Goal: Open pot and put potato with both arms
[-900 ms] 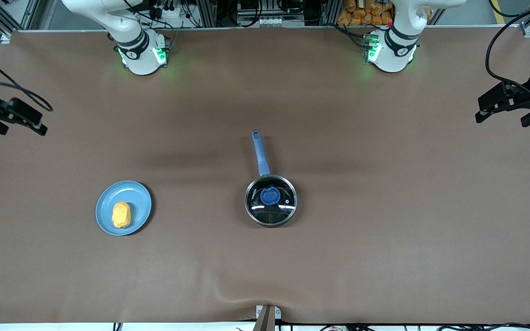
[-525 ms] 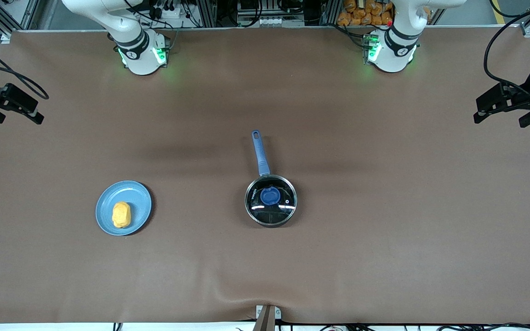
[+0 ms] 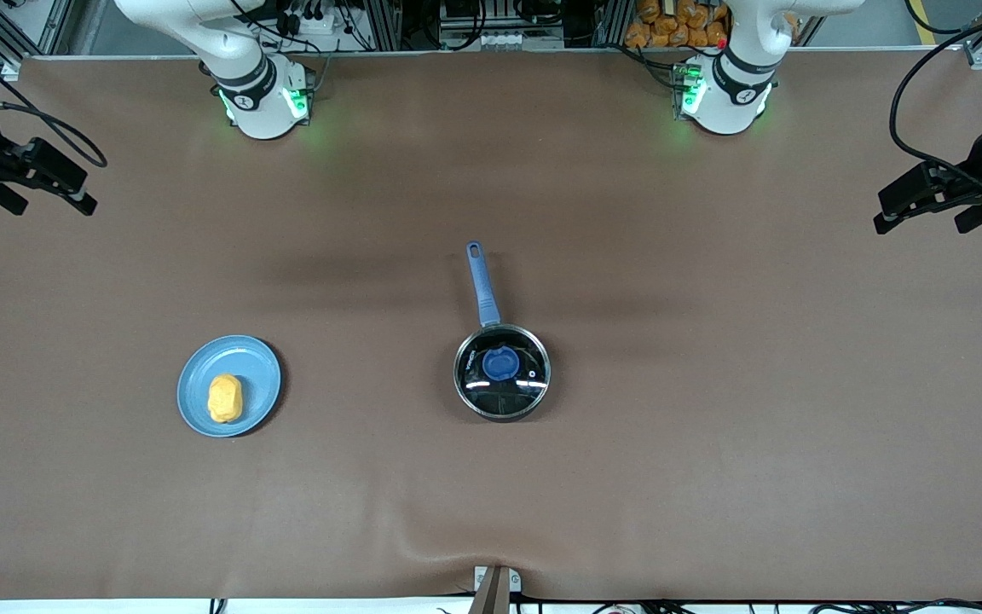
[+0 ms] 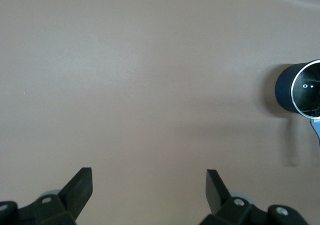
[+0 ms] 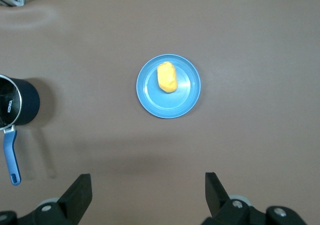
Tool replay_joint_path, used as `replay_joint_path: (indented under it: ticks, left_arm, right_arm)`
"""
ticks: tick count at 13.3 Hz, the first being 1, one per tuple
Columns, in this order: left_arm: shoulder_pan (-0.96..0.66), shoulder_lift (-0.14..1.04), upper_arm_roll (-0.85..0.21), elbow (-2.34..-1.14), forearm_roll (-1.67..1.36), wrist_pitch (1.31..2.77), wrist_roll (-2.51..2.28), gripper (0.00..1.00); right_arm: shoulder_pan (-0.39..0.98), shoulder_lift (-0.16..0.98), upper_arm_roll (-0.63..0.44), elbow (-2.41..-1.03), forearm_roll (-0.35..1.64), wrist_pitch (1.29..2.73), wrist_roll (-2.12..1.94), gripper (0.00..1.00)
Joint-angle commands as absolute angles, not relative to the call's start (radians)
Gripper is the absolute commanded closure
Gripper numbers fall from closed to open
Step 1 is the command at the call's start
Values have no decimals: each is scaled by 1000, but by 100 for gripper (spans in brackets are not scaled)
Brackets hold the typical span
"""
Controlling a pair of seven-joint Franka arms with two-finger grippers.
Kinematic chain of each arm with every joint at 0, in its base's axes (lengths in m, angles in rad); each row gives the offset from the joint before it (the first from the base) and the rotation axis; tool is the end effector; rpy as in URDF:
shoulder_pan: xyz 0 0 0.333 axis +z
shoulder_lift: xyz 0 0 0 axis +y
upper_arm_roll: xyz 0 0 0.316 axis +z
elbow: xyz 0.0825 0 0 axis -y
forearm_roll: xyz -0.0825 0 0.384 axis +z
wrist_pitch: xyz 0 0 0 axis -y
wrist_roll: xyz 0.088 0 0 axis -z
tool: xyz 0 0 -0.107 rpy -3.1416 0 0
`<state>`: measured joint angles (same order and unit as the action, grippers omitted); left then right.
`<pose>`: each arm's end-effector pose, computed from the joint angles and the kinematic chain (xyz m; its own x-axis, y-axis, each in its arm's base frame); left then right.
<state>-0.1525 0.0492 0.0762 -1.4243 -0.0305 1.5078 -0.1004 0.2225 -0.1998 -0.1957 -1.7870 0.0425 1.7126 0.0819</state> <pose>0.5617 -0.0477 0.6602 0.9993 0.0220 0.0316 0.0210 -0.9993 0.0299 0.5053 0.0076 0.6383 0.9916 -0.0619 0.1139 -0.0517 -0.9945 -0.0906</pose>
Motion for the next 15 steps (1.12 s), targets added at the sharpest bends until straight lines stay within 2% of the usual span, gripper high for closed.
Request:
replay_joint_path:
  ticks: [1, 6, 11, 15]
  left_arm:
    - [-144, 51, 69, -1431, -6, 1519, -74, 0]
    - [-141, 49, 74, -1430, -14, 1519, 6, 0]
    - [-144, 49, 72, -1430, -6, 1519, 6, 0]
    - [-143, 49, 71, -1430, -14, 1516, 9, 0]
  right_arm:
    - [256, -169, -175, -1810, 26, 1749, 107, 0]
    - [285, 21, -175, -1810, 26, 1839, 97, 0]
    - [294, 243, -173, -1813, 26, 2058, 58, 0]
    - [285, 356, -175, -1816, 26, 2176, -1, 0]
